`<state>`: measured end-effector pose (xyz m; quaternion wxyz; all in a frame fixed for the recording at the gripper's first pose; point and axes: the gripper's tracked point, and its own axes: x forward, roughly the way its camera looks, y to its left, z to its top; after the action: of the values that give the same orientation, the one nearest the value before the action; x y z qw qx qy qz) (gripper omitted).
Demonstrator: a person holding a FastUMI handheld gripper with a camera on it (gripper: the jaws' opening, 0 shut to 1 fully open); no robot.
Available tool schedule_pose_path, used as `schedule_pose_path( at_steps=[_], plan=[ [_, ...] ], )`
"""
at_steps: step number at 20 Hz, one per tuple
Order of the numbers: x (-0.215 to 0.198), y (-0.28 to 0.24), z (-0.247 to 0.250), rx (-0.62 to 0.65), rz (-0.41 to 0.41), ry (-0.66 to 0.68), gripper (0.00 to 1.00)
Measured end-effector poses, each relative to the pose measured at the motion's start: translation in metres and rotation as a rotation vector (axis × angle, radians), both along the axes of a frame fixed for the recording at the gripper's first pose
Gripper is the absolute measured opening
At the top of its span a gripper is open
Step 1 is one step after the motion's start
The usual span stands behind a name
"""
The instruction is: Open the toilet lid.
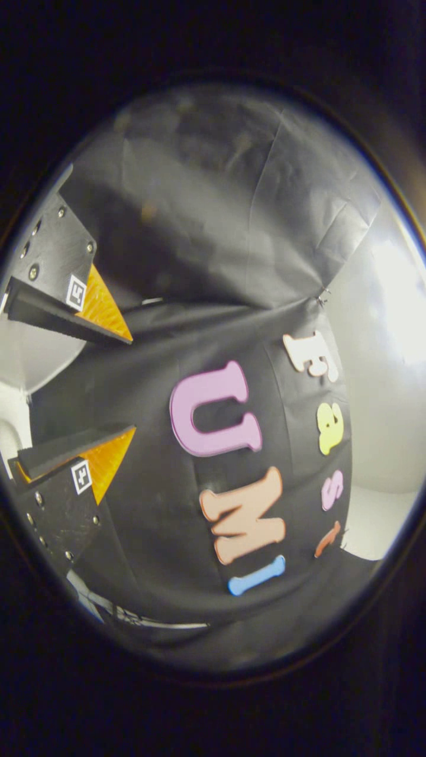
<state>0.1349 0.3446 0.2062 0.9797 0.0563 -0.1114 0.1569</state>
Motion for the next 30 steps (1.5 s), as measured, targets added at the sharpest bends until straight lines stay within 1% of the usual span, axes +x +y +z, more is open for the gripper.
schedule_pose_path(
  at_steps=[6,9,12,15,21,24,30],
  plan=[
    [0.009,-0.151,-0.001,-0.074,-0.252,0.000,0.76],
    [0.003,-0.217,-0.007,-0.072,-0.355,0.011,0.76],
    [-0.006,-0.273,-0.017,-0.067,-0.440,0.021,0.76],
    [-0.020,-0.316,-0.031,-0.075,-0.501,0.035,0.76],
    [-0.044,-0.381,-0.075,-0.126,-0.581,0.094,0.77],
    [-0.068,-0.405,-0.104,-0.107,-0.610,0.129,0.77],
    [-0.094,-0.443,-0.140,-0.055,-0.686,0.185,0.77]
  ],
)
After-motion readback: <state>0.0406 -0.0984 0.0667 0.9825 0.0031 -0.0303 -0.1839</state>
